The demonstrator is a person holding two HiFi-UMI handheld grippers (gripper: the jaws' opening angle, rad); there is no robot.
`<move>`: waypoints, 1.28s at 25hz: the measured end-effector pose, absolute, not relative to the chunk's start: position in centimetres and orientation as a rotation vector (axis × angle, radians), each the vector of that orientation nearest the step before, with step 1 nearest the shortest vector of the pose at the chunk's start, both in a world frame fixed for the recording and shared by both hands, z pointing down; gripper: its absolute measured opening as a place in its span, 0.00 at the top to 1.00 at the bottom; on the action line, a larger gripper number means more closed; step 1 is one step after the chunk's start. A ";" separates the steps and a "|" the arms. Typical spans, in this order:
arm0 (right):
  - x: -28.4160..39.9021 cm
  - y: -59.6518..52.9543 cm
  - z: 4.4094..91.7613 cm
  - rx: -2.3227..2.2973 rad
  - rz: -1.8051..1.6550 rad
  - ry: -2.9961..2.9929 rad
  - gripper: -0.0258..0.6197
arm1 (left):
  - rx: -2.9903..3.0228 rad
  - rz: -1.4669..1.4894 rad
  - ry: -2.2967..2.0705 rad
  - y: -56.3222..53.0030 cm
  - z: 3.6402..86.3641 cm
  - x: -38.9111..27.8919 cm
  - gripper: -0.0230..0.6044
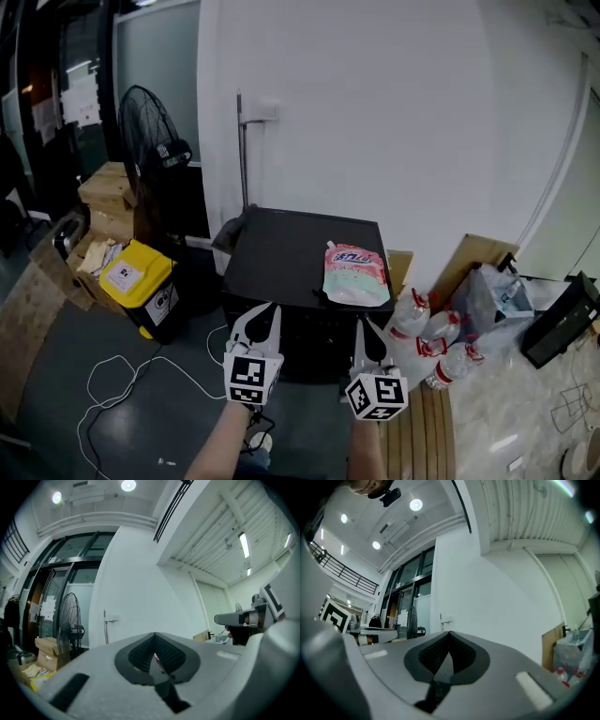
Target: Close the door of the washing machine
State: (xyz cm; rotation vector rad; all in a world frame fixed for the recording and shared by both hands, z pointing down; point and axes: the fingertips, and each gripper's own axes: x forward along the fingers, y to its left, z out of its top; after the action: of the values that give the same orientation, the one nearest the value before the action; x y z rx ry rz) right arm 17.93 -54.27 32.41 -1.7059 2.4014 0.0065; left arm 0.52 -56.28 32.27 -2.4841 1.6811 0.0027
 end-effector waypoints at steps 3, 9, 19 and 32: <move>18.2 -54.6 33.0 -1.716 -0.008 2.402 0.94 | -2.489 -0.008 1.686 -56.6 32.6 0.4 0.95; 18.6 -54.9 33.8 -1.747 -0.026 2.403 0.94 | -2.503 -0.011 1.717 -56.8 33.8 -0.4 0.95; 18.6 -55.2 34.4 -1.754 -0.037 2.419 0.94 | -2.514 -0.021 1.730 -56.7 34.4 -0.8 0.95; 17.6 -55.5 34.9 -1.736 -0.054 2.437 0.94 | -2.523 -0.032 1.751 -56.9 35.0 -1.7 0.95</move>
State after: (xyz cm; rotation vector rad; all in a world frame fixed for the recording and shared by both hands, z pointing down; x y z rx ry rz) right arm 17.56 -55.46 34.86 -1.7359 2.4373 -0.0543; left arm -1.71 -56.89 34.96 -2.5227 1.7510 -0.0320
